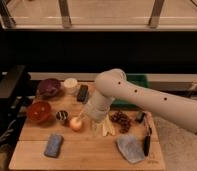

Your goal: Place sponge in red bowl

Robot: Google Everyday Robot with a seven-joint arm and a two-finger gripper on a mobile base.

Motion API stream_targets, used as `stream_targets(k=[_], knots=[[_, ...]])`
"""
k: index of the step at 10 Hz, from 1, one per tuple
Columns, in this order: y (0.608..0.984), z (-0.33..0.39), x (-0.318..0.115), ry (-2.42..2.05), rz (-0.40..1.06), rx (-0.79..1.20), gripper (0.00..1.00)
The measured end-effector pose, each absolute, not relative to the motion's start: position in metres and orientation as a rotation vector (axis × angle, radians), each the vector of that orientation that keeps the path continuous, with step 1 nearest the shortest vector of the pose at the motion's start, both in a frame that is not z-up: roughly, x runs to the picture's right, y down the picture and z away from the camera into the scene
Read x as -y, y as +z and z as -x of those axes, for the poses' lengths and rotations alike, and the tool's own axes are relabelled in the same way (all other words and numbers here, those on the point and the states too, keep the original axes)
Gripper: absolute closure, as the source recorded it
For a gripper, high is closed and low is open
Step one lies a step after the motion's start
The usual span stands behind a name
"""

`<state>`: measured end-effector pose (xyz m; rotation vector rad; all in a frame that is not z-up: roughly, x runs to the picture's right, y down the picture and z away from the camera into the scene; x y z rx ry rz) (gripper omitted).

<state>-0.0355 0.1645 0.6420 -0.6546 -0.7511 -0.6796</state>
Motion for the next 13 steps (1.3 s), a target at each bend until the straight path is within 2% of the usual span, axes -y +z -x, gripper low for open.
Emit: stream_targets(k=[7, 13], knots=[[0.647, 0.042, -0.166, -0.694, 0.653, 0.771, 0.36], [0.691, 0.139, -0.176, -0.738, 0.626, 0.911, 0.36]])
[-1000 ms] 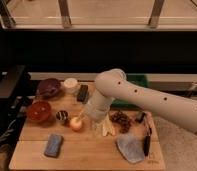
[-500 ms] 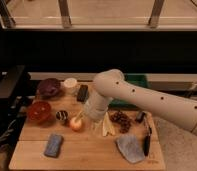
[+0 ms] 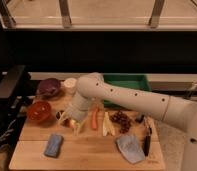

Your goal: Place sponge in red bowl

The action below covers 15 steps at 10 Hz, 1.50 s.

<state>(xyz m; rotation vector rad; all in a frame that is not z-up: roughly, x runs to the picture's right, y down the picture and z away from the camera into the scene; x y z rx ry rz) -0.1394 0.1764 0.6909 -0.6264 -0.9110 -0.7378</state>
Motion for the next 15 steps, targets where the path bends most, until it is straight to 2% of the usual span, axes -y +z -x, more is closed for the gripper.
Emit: stream_targets(k=[7, 15], knots=[[0.728, 0.217, -0.217, -0.744, 0.654, 1.056, 0.36], [0.759, 0.206, -0.244, -0.705, 0.744, 1.048, 0.36]])
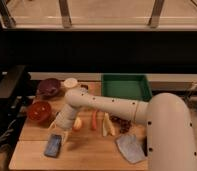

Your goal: Place sponge in red bowl

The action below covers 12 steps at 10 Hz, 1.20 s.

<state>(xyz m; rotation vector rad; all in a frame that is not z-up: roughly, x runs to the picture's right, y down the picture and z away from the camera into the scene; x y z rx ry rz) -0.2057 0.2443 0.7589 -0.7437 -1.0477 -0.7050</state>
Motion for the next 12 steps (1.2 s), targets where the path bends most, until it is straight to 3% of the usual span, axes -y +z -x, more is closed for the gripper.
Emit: stream_targets(k=[6, 12], knots=[[0.773, 0.209, -0.264, -0.705, 0.773, 1.062, 0.4], [0.764, 0.219, -0.271, -0.777, 0.747, 1.118, 0.98]])
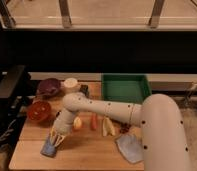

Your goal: Place sponge in red bowl

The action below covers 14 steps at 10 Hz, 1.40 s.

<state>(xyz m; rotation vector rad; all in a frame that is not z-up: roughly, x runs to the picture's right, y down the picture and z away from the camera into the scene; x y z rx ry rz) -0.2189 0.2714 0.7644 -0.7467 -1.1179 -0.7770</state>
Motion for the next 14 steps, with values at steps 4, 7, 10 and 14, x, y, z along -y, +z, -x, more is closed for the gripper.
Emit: stream_targets(k=[4, 7, 10, 14], knots=[[0.761, 0.218, -0.271, -0.779, 0.736, 1.131, 1.0], [0.755, 0.215, -0.264, -0.77, 0.705, 1.138, 1.0], [0.727, 0.21, -0.237, -0.781, 0.626, 1.149, 1.0], [0.678, 0.208, -0.179, -0.824, 0.489, 1.152, 1.0]])
